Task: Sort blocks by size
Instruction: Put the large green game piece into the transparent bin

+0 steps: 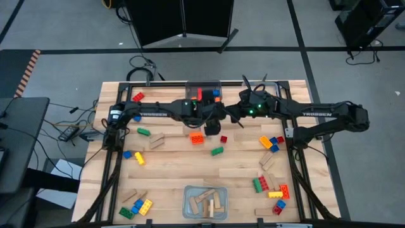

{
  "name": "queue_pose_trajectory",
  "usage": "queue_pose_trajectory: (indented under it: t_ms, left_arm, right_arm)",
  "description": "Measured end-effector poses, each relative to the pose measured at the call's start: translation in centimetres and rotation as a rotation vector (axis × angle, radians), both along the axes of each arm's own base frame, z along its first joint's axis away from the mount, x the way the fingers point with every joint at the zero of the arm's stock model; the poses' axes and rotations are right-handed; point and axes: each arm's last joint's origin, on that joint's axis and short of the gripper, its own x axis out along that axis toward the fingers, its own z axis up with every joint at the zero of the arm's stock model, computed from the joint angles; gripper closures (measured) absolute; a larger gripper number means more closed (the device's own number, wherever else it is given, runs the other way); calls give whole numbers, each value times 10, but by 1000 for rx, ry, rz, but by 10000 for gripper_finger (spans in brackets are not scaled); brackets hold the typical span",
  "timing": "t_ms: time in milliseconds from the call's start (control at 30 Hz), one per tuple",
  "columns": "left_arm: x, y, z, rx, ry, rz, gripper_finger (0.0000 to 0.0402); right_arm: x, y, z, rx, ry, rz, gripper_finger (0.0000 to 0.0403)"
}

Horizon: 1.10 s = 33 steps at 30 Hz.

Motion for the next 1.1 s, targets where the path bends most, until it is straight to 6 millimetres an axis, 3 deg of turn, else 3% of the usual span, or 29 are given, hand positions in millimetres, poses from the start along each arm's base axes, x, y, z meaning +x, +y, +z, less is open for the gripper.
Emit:
queue_pose_trajectory:
  t_ms: [233, 367, 533, 667, 867, 1100]
  left_arm:
    - [-10, 11, -3, 128, 146, 42, 137]
    - [-18, 27, -3, -69, 159, -26, 137]
    - [-40, 62, -6, -306, 66, -25, 137]
    - [-66, 86, -5, -304, -15, 56, 137]
    - [-116, 92, -2, -254, -197, 93, 137]
    - [-173, 91, 0, -195, -415, 152, 137]
  right_arm:
    - [-11, -22, -3, 14, 41, -96, 283]
    - [-22, -33, -1, 10, 67, -175, 283]
    - [-42, -44, 3, -3, 146, -312, 283]
    - [-58, -48, 14, -31, 339, -457, 283]
    - [-73, -56, 24, -54, 590, -598, 283]
    - [-64, -83, -2, -14, 742, -667, 283]
